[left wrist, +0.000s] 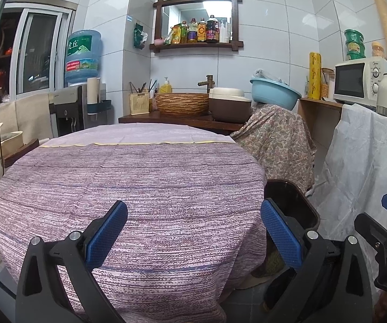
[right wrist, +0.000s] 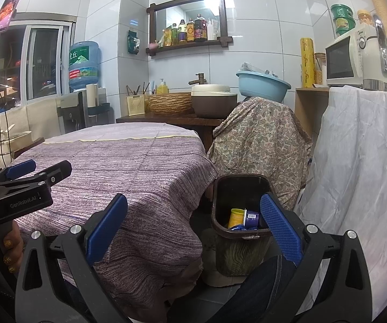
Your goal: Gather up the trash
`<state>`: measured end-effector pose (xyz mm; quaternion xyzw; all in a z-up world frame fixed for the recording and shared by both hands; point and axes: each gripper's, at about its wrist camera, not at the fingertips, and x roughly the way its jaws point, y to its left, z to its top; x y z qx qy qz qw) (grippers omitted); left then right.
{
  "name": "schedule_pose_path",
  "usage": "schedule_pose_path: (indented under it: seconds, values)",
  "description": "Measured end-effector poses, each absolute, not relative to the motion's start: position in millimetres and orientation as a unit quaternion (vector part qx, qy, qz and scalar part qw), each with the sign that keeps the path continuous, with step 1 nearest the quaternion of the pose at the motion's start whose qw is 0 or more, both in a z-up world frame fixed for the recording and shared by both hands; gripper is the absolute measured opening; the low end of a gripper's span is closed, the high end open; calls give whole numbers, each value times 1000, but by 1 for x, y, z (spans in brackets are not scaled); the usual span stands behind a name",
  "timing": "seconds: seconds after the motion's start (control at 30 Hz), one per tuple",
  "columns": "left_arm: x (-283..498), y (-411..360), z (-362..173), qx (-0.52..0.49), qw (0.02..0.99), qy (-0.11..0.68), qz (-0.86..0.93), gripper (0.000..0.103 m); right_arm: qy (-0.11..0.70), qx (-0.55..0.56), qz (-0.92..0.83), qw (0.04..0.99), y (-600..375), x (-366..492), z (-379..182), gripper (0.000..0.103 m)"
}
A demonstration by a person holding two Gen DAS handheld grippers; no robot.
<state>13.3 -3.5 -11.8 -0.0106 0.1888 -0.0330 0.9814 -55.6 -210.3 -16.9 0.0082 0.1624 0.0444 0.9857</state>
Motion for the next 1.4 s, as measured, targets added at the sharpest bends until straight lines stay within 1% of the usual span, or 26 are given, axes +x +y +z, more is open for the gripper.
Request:
schedule_pose_path:
  seconds: [1.4]
  values:
    - [15,-6,-11,-8,981,190,-34,98,169,13,47,984,-214,-50,-15,97]
